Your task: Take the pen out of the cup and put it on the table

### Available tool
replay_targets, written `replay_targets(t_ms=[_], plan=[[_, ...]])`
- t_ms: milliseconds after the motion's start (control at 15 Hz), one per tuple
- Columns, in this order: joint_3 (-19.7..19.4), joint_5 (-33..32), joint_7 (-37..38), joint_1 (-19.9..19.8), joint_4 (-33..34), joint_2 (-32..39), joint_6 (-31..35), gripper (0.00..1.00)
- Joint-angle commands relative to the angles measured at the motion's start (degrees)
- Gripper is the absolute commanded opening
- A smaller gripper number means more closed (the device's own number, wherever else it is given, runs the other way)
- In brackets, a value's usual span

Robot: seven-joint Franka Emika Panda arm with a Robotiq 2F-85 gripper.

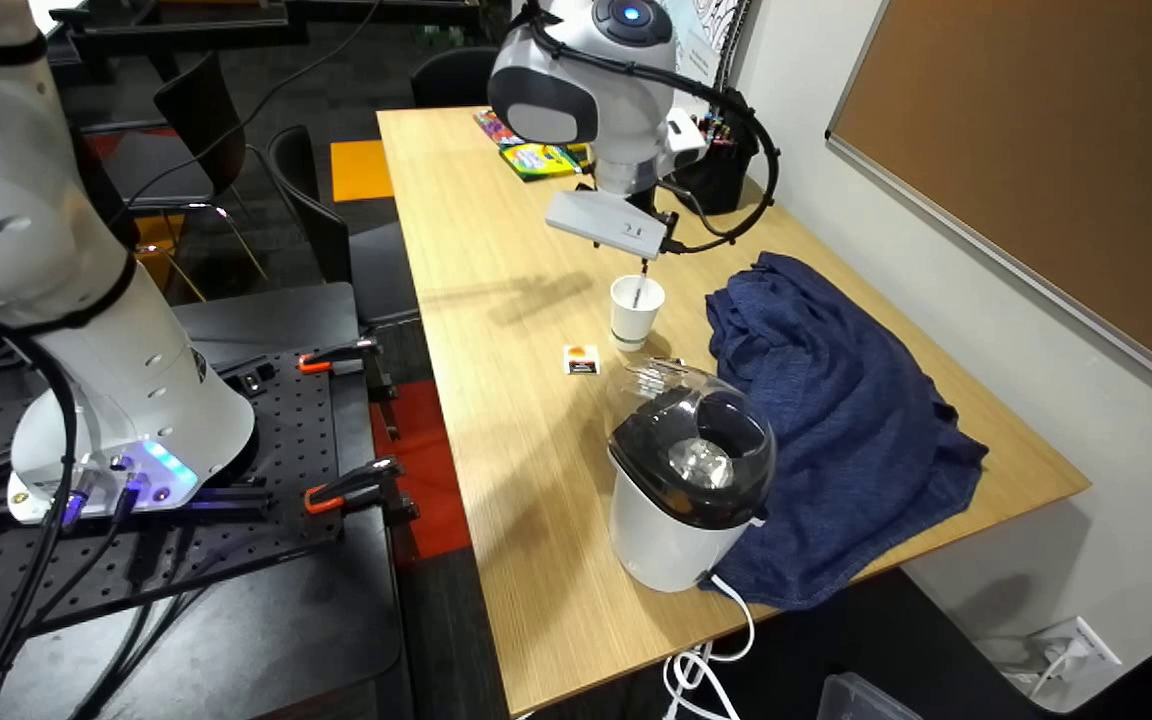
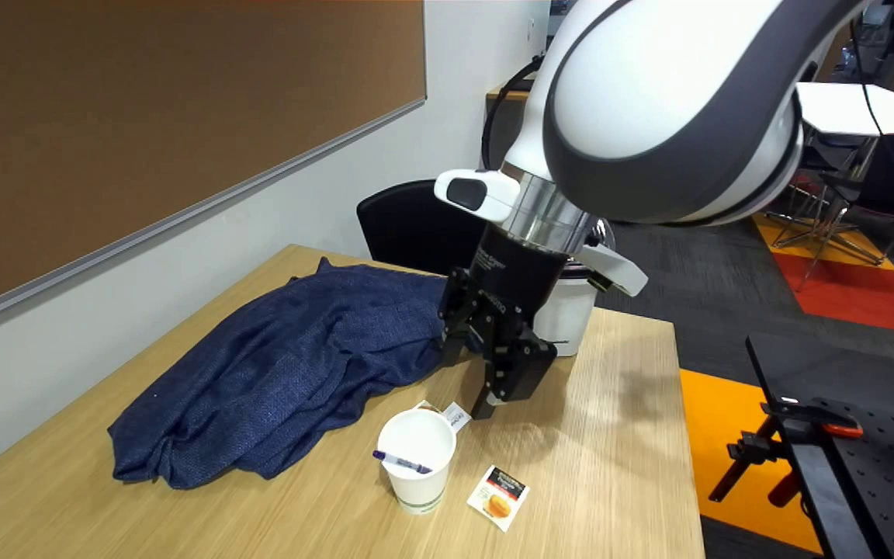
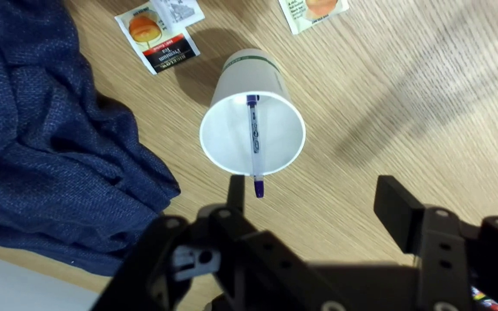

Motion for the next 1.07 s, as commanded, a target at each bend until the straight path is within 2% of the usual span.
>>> replay_targets(t_ms=[0, 67, 133, 200, 467, 533, 800, 1000], plan=[[-0.6, -2.1, 3.1, 0.7, 2.4, 2.3, -0.4, 0.72], [-0.6, -2.3, 3.2, 0.8, 2.9, 2.9, -0.5, 0.72], [-0.6, -2.6, 3.4, 0.9, 3.5, 3.5, -0.7, 0.65], [-0.6, -2.7, 3.4, 0.9, 4.1, 4.2, -0.8, 0.66], [-0.8, -3.9, 5.3, 1.5, 6.6, 6.6, -1.1, 0.60], [5.7, -8.8, 9.2, -5.0, 6.9, 6.8, 0.1, 0.59], [10.6, -18.3, 19.8, -10.1, 9.2, 8.9, -1.2, 0.53], [13.9, -23.0, 24.6, -13.6, 10.4, 10.0, -1.3, 0.55]])
